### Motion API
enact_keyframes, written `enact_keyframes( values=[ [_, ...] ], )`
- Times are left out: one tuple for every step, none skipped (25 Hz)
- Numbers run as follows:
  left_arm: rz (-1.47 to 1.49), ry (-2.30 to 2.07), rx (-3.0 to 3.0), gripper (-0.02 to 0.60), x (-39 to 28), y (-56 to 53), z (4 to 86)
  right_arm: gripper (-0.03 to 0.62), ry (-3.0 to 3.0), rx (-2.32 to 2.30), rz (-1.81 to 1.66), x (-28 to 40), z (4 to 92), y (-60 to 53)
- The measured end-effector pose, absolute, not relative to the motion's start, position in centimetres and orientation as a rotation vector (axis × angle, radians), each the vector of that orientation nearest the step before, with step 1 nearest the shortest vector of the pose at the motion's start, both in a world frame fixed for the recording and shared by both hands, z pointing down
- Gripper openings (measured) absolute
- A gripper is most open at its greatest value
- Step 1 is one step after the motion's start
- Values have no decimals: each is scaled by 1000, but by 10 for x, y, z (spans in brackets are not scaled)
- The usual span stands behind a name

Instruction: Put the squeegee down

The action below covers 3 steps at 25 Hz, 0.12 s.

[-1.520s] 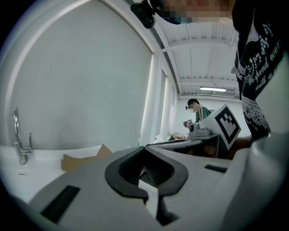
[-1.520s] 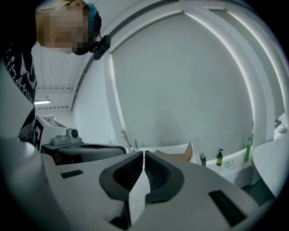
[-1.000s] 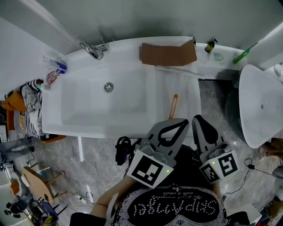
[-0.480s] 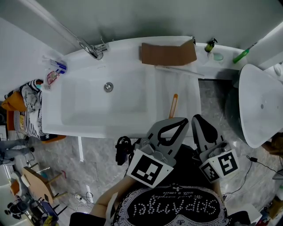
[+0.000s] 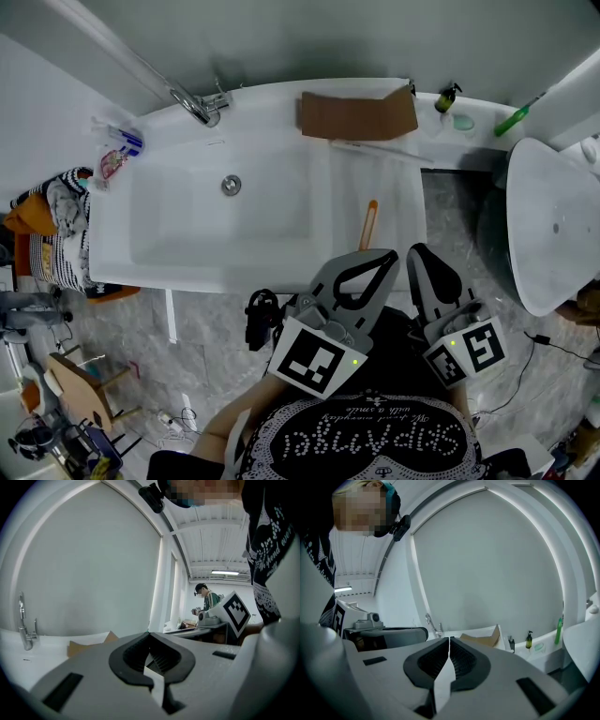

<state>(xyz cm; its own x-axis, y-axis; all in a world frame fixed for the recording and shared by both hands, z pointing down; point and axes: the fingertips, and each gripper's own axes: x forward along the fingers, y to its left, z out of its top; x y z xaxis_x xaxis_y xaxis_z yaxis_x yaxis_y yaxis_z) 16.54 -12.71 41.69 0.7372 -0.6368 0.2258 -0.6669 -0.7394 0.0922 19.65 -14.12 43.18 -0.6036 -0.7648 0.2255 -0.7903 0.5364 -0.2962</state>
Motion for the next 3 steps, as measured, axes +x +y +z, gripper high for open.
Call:
enact_keyframes(
  values=[
    [268,-1048,2770,5,166,-127,417,25,-2693,1365,574,197,432,-141],
    [268,-1048,2769,5,166,-127,417,25,-2694,1366,574,197,432,-141],
    [267,-1048,2769,5,166,-126,418,25,-2695,1366,574,197,432,-140]
  ],
)
